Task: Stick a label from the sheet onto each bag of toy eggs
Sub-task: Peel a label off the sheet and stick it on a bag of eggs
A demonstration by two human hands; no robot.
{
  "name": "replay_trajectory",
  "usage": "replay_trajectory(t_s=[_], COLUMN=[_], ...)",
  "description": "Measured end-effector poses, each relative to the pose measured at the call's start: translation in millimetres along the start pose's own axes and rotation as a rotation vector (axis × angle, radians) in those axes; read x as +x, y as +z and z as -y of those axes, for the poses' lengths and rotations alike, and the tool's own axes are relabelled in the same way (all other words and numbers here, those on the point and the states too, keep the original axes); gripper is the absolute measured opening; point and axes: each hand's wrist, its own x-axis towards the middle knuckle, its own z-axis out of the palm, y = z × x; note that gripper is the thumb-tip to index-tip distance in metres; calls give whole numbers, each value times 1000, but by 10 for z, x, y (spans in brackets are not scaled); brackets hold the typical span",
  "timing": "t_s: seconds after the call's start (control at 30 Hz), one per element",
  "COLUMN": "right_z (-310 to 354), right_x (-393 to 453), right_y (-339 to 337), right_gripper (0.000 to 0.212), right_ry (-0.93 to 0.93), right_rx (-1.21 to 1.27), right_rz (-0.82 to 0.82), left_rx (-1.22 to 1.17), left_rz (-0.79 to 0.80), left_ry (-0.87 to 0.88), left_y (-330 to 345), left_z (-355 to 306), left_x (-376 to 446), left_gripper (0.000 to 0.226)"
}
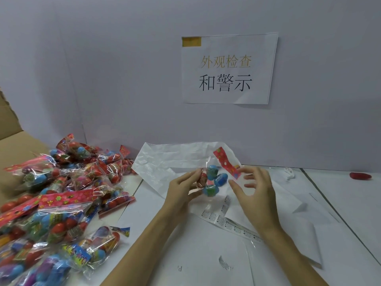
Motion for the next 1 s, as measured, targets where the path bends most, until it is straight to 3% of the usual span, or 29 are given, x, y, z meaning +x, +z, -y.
replay_trajectory(t_s=[0.07,0.17,0.33,0.47,0.67,0.8,0.87,1.0], right_z=[5,-13,-73,-52,2,8,-24,-65], right_x=[-30,-56,8,17,-9,-25,-17,-23], right_y=[39,114,109,94,137,167,157,171], right_gripper=[16,43,62,50,16,14,23,25], right_ry=[1,156,398,394,351,363,370,356], right_rx=[27,96,413,472,406,400,396,380], right_rz=[69,179,209,370,263,224,213,197], left_rx=[-72,-96,-116,-95,-55,56,100,-158], left_rz=[34,76,47,73,-29,-154,-199,-103], left_ry=[-35,-43,-22,-32,68,142,141,13], left_y=[21,69,87,93,167,194,177,125], left_z=[2,2,2,5,83,136,124,110], left_x=[-9,-30,-33,-24,-46,-23,-10,14], left_gripper=[23,28,28,29,23,16,17,20])
